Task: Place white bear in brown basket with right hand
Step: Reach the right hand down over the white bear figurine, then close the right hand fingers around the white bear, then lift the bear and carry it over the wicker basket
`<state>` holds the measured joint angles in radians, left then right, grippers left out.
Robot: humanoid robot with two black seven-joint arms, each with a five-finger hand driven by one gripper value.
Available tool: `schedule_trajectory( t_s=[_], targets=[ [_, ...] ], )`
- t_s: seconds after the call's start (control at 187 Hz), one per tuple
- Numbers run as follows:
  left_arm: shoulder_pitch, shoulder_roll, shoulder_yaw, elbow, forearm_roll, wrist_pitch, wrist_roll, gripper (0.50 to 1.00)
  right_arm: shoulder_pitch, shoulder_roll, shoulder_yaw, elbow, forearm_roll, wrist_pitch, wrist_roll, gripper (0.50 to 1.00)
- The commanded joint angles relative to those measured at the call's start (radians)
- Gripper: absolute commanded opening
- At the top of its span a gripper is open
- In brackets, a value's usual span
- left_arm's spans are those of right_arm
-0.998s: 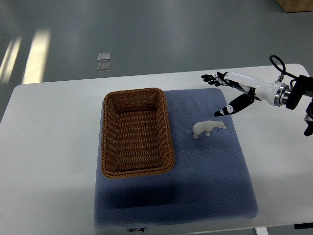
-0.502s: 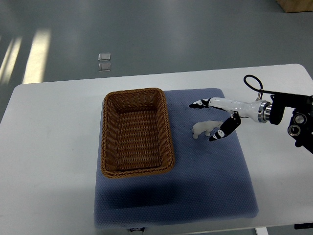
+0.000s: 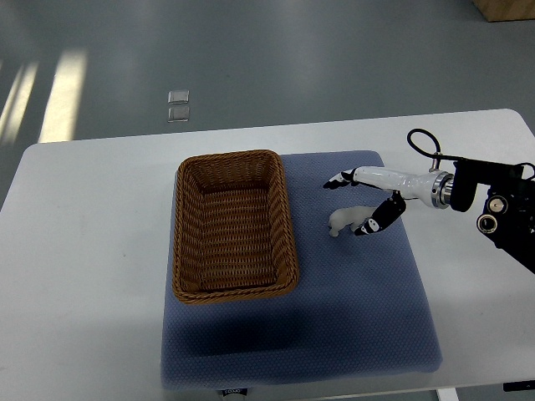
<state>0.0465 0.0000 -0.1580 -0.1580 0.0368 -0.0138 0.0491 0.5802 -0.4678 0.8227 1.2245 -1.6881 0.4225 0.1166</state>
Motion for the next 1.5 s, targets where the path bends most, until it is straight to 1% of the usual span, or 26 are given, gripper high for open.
schedule_trajectory(
  t_s=[0.0,0.24,0.331,0.47,0.539,0.731,0.843,0.929,0.934,1.02,1.057,1.094,1.121,1.153,1.185,1.217,1.308,1.495],
  targets=[
    [0.001,0.000,0.000,0.000,0.000,0.000,0.000,1.000,0.006,0.000,-0.004,-0.019,-0.008,-0.001,0.000,0.866],
    [-0.001,0.000,0.000,0.000,0.000,0.000,0.000,1.000,0.003,0.011,-0.020,-0.036,-0.028,-0.001,0.000,0.836],
    [-0.001,0.000,0.000,0.000,0.000,0.000,0.000,1.000,0.003,0.012,-0.023,-0.043,-0.036,-0.017,0.000,0.829],
    [-0.001,0.000,0.000,0.000,0.000,0.000,0.000,1.000,0.006,0.023,-0.023,-0.060,-0.039,-0.019,0.000,0.795],
    [-0.001,0.000,0.000,0.000,0.000,0.000,0.000,1.000,0.006,0.028,-0.023,-0.065,-0.054,-0.021,-0.002,0.764],
    [-0.001,0.000,0.000,0.000,0.000,0.000,0.000,1.000,0.006,0.031,-0.023,-0.085,-0.062,-0.028,-0.002,0.760],
    [-0.001,0.000,0.000,0.000,0.000,0.000,0.000,1.000,0.007,0.029,-0.023,-0.088,-0.062,-0.031,0.000,0.748],
    [-0.001,0.000,0.000,0.000,0.000,0.000,0.000,1.000,0.007,0.029,-0.023,-0.088,-0.062,-0.033,0.002,0.719],
    [-0.001,0.000,0.000,0.000,0.000,0.000,0.000,1.000,0.007,0.029,-0.023,-0.088,-0.062,-0.033,0.002,0.711],
    [0.001,0.000,0.000,0.000,0.000,0.000,0.000,1.000,0.007,0.031,-0.023,-0.089,-0.062,-0.042,0.006,0.680],
    [-0.001,0.000,0.000,0.000,0.000,0.000,0.000,1.000,0.007,0.031,-0.023,-0.089,-0.062,-0.047,0.008,0.658],
    [0.001,0.000,0.000,0.000,0.000,0.000,0.000,1.000,0.006,0.031,-0.022,-0.089,-0.061,-0.050,0.011,0.648],
    [-0.001,0.000,0.000,0.000,0.000,0.000,0.000,1.000,0.006,0.031,-0.022,-0.089,-0.061,-0.051,0.011,0.621],
    [0.001,0.000,0.000,0.000,0.000,0.000,0.000,1.000,0.007,0.031,-0.022,-0.089,-0.061,-0.051,0.012,0.613],
    [-0.001,0.000,0.000,0.000,0.000,0.000,0.000,1.000,0.006,0.031,-0.022,-0.089,-0.061,-0.053,0.012,0.586],
    [-0.001,0.000,0.000,0.000,0.000,0.000,0.000,1.000,0.006,0.031,-0.022,-0.089,-0.061,-0.053,0.014,0.570],
    [0.001,0.000,0.000,0.000,0.000,0.000,0.000,1.000,0.004,0.031,-0.020,-0.089,-0.061,-0.054,0.022,0.549],
    [-0.001,0.000,0.000,0.000,0.000,0.000,0.000,1.000,0.006,0.052,-0.020,-0.092,-0.058,-0.056,0.028,0.533]
  ],
)
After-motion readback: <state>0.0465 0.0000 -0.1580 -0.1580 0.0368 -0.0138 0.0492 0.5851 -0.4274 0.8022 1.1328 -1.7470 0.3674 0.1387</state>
